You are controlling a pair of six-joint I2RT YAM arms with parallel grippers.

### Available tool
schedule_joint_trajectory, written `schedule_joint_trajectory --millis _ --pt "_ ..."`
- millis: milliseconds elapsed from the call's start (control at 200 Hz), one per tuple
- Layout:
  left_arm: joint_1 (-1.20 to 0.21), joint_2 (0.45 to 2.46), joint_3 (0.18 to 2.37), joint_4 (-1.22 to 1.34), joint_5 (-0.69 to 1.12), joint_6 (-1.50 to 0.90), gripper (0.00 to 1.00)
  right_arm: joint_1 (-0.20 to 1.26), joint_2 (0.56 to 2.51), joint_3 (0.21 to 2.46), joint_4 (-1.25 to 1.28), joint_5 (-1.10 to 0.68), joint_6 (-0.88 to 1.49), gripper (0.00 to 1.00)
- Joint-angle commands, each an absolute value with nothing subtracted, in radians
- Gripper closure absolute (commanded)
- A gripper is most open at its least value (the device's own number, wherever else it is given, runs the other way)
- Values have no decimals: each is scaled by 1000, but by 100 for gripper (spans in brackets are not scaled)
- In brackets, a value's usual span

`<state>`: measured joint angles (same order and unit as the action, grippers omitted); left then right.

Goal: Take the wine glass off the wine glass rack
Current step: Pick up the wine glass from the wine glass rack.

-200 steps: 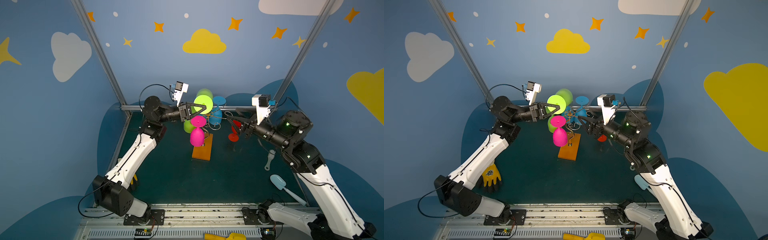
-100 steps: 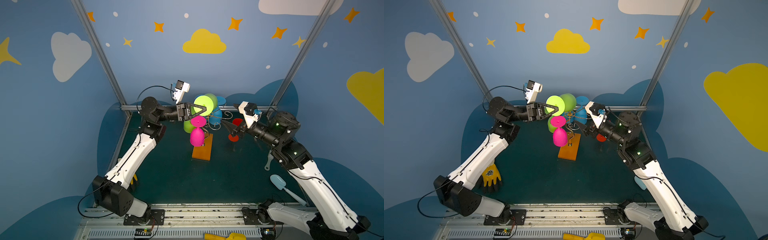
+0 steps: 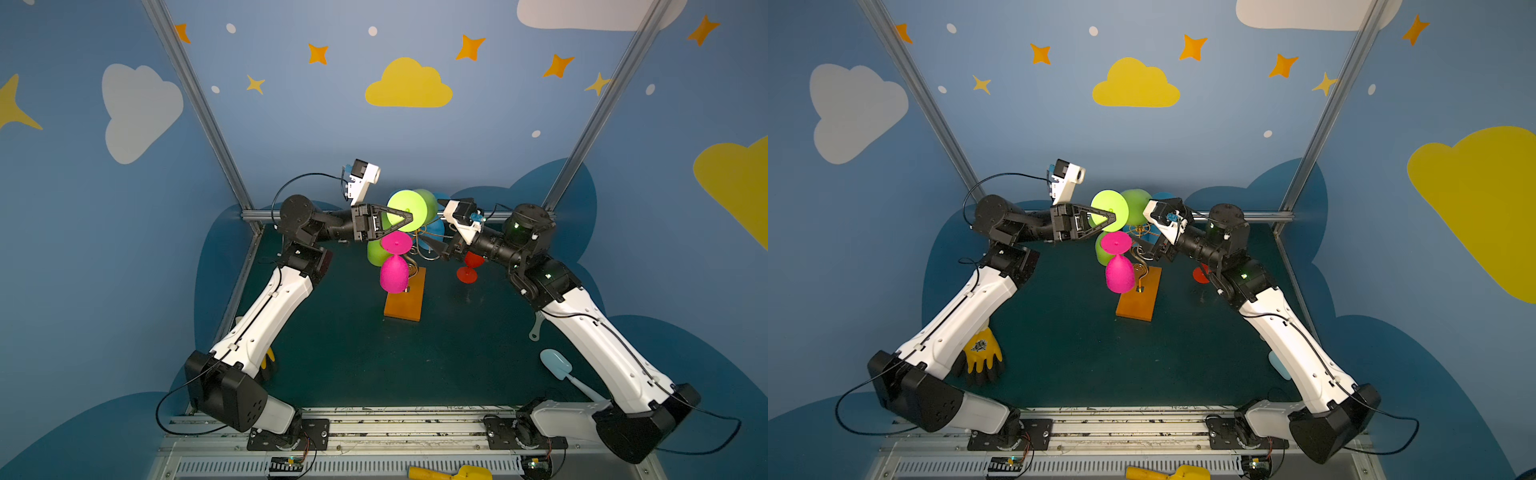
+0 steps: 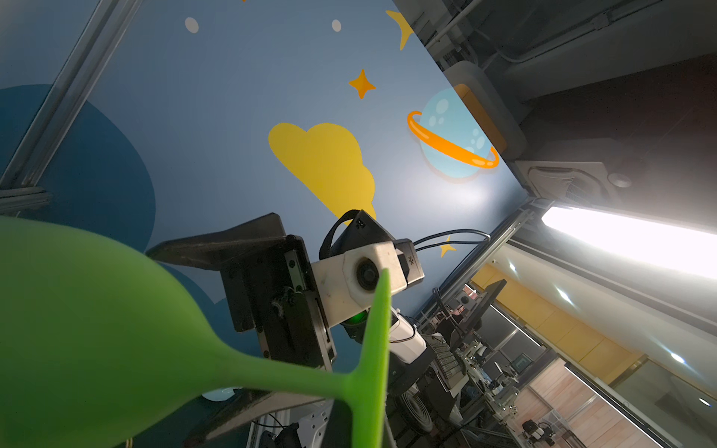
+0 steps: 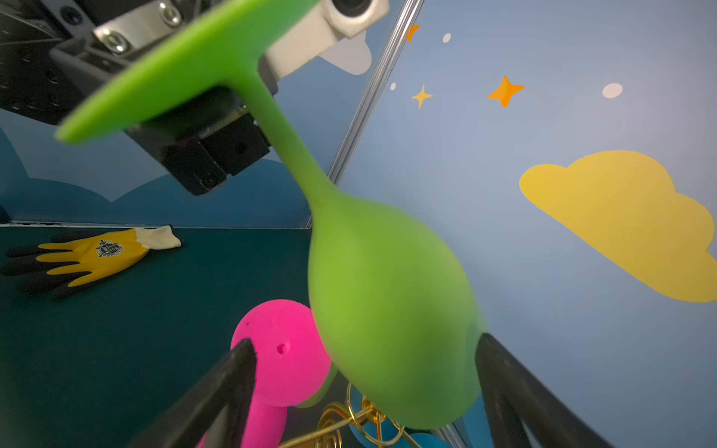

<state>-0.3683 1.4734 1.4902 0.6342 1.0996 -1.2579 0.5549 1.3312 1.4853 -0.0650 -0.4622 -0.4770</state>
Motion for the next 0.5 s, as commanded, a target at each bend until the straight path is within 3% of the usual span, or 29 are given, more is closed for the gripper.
schedule_joint_trajectory --millis 0,496 --pt "-365 1477 1521 672 1099 -1264 97 544 1361 1546 -22 -506 -476 13" --pt "-371 1486 1519 707 1088 -1297 97 541 1490 1643 -72 -566 -463 13"
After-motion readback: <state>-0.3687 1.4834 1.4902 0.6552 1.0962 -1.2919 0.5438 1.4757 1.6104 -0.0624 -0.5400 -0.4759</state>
